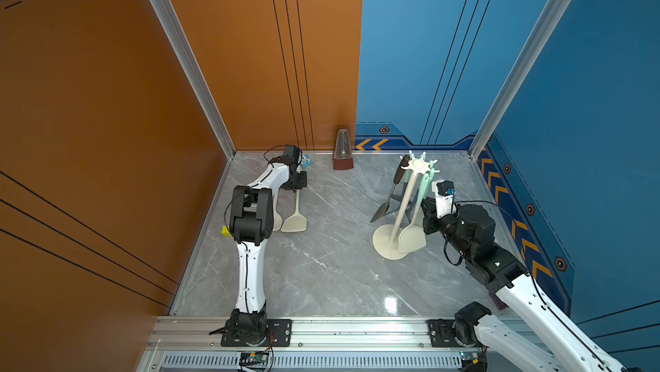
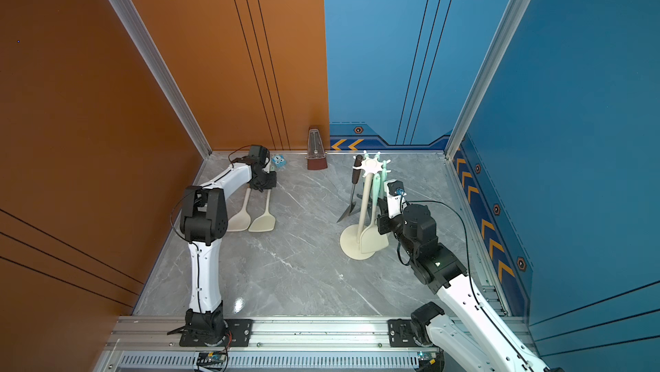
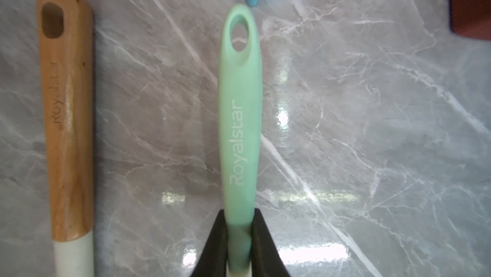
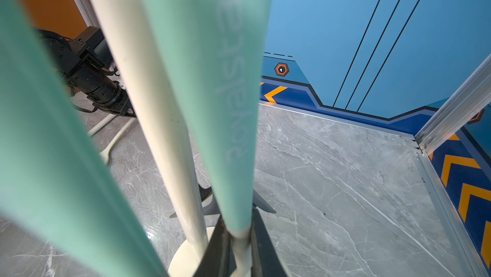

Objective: Take the spatula off the kitchen utensil rack
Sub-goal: Place the spatula at the center of the board.

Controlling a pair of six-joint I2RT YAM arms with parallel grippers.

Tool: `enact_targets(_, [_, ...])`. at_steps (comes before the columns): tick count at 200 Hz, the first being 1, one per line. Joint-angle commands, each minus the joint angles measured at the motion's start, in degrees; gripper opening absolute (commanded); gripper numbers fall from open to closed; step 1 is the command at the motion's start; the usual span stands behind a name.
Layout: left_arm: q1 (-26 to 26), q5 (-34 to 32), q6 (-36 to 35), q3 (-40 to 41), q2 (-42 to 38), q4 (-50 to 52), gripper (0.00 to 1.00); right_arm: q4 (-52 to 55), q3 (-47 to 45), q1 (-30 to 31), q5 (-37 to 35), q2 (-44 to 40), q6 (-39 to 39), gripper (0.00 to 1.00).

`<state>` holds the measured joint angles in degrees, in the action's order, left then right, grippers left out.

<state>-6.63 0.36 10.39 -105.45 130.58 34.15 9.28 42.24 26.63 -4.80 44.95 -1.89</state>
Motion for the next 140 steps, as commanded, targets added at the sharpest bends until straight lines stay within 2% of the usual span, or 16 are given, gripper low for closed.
enact_targets(1, [0.83, 1.42, 0.00, -2.32, 1.68, 2.60, 0.00, 6.33, -1.60, -0.53, -2.40, 1.63, -0.66, 0.15])
enact_targets(64, [1.53, 2.80, 0.29, -5.77, 4.15, 5.88, 0.04, 5.83, -1.64, -0.62, -2.06, 2.01, -0.66, 0.15])
enact_targets(140, [2.24, 3.96, 0.68, -5.93, 4.70, 6.63, 0.10, 5.99, -2.33, -0.62, -2.14, 1.00, -1.05, 0.15])
